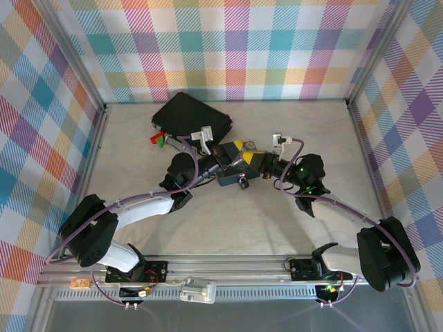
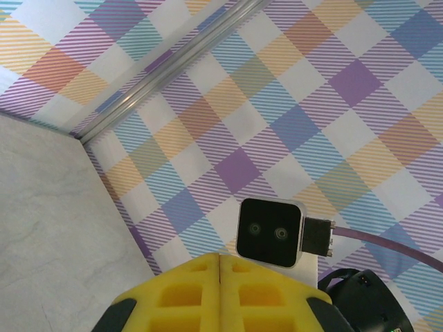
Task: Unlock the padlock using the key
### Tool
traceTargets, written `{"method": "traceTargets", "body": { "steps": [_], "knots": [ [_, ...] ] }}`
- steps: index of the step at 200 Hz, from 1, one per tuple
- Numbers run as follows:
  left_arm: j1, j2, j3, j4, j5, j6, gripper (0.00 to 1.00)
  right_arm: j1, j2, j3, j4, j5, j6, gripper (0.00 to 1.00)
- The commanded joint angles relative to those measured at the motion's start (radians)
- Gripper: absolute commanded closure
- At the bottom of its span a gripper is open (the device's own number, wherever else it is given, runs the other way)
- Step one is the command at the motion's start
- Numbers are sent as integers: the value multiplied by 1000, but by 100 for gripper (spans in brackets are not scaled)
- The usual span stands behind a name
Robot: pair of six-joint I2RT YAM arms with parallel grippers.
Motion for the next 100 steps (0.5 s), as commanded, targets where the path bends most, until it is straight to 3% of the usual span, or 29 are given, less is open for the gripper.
{"method": "traceTargets", "body": {
  "steps": [1,10,38,46,65,76,100],
  "knots": [
    [-2,-10,-18,19,-7,-7,100,6,-4,-4,-2,6,-32,100],
    [0,-21,-18,3,-16,0,88,6,-9,-5,-34,6,-46,100],
    [12,-73,-6,-131,-56,38,39,-2,-40,-4,-156,14,-93,100],
    [16,-95,-3,-189,-77,53,32,-6,-54,-6,-201,22,-111,100],
    [38,-145,0,-382,-154,77,29,-25,-94,-8,-312,49,-158,100],
    [51,-173,-1,-512,-228,79,19,-33,-119,-3,-419,67,-196,100],
    [85,-189,-16,-664,-310,128,16,-48,-174,11,-643,139,-306,100]
  ]
}}
